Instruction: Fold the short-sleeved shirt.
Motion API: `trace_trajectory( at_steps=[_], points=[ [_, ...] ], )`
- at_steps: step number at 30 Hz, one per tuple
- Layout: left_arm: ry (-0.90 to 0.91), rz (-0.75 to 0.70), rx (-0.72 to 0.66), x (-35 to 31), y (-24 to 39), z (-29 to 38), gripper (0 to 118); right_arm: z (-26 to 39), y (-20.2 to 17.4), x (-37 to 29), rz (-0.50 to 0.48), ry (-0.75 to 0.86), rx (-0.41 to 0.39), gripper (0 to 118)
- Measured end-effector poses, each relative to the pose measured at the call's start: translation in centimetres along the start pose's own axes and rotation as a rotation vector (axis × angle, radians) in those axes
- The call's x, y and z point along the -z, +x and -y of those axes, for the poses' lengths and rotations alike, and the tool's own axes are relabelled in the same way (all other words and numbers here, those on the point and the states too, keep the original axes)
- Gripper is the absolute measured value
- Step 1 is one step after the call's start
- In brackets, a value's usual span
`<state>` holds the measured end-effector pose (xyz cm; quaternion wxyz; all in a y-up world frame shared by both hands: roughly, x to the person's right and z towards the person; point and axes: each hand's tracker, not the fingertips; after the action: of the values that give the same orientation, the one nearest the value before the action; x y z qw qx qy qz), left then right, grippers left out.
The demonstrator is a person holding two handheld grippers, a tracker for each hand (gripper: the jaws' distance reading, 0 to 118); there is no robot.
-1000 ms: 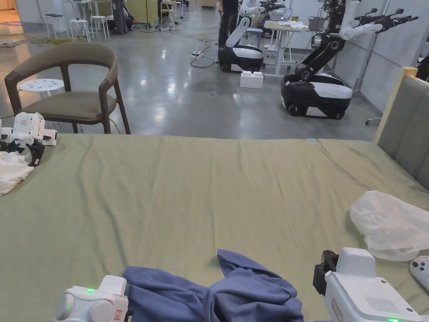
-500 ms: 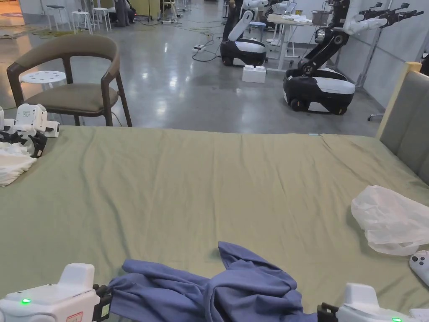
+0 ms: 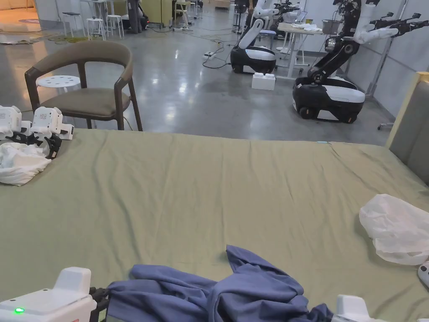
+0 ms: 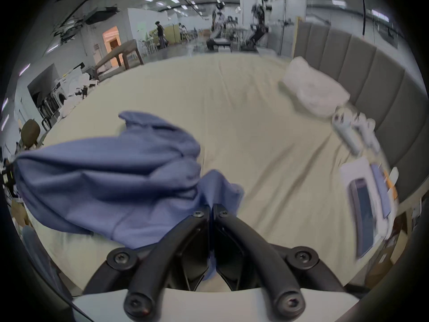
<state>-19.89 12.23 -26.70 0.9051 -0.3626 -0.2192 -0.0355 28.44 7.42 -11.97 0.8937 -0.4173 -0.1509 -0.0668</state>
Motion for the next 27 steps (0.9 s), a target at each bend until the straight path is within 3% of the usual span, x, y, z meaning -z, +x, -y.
trace_trajectory(
  at_steps=[5, 10, 17, 27],
  points=[
    [0.111, -0.012, -0.034, -2.8, -1.3, -4.4, 0, -5.2, 0.1, -5.3, 0.046, 0.149, -0.054, 0],
    [0.195, -0.063, -0.011, -5.7, -2.9, -9.3, 0, -9.7, 0.7, -9.4, 0.062, 0.304, -0.048, 0],
    [0.319, -0.121, -0.024, -10.1, -5.3, -16.6, 0, -15.7, 1.1, -13.6, 0.053, 0.429, -0.026, 0],
    [0.404, -0.170, -0.021, -12.7, -6.7, -26.2, 0, -25.8, -0.8, -18.5, 0.052, 0.582, -0.063, 0]
  ],
)
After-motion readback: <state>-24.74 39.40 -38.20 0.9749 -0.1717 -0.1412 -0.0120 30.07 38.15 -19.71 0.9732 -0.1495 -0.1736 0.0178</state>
